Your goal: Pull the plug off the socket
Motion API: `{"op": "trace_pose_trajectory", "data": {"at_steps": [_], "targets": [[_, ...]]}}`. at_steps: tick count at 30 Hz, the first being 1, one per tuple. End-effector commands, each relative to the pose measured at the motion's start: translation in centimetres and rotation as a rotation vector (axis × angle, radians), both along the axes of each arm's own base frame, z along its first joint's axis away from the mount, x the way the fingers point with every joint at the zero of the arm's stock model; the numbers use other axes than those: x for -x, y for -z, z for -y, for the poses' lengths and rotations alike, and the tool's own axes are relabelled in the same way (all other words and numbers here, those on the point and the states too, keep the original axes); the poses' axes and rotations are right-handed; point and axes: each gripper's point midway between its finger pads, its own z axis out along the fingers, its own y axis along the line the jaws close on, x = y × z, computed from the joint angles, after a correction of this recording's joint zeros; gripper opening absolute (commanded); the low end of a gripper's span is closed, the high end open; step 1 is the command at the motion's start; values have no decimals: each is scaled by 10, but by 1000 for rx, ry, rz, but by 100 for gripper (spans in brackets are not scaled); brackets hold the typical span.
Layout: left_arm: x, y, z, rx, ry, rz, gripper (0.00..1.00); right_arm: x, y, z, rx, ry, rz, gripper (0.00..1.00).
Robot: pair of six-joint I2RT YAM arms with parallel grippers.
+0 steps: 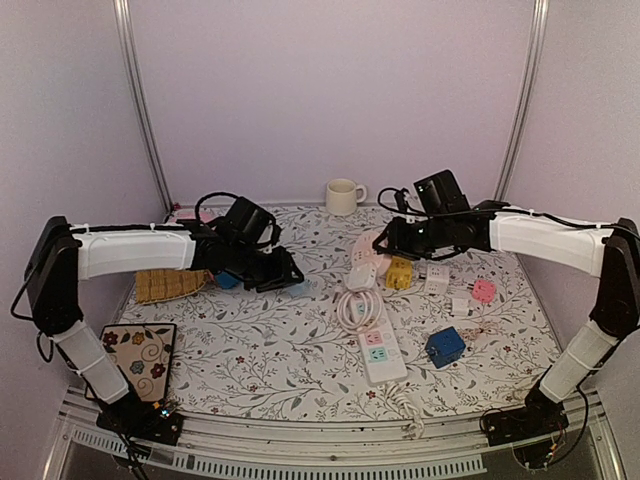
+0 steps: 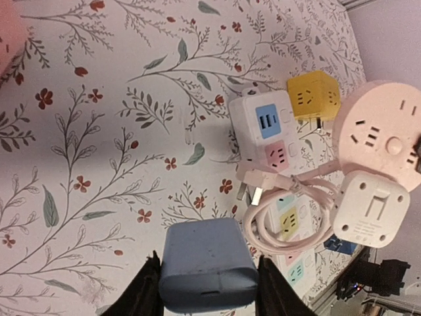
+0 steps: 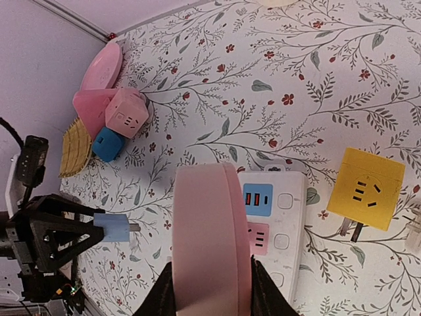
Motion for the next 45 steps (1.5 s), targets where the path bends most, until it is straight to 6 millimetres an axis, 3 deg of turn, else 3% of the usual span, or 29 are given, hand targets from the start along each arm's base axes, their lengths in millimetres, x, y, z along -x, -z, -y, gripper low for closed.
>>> {"op": "trace_pose_trajectory", "data": {"at_steps": [1,9,18,24,29,36,45], "targets": [[15,27,6,-3,45,-109,8,-4,-53,-7,-98,-17,119,3],[22,55,3,-35,38,-178,15,-1,-53,-5,-99,-15,119,3],[21,59,-1,-58,14,-170,36,2,-57,-2,-108,-12,127,3],[19,53,-2,-70,5,-148,55,4,-59,-1,-115,-12,129,3],[16,42,-1,-67,4,-117,65,5,-60,0,-116,-11,131,4],[9,14,6,-57,16,-48,69,6,-60,-1,-116,-18,132,4],[12,-54,57,50,155,135,69,9,-67,-11,-126,-52,159,4]]}}
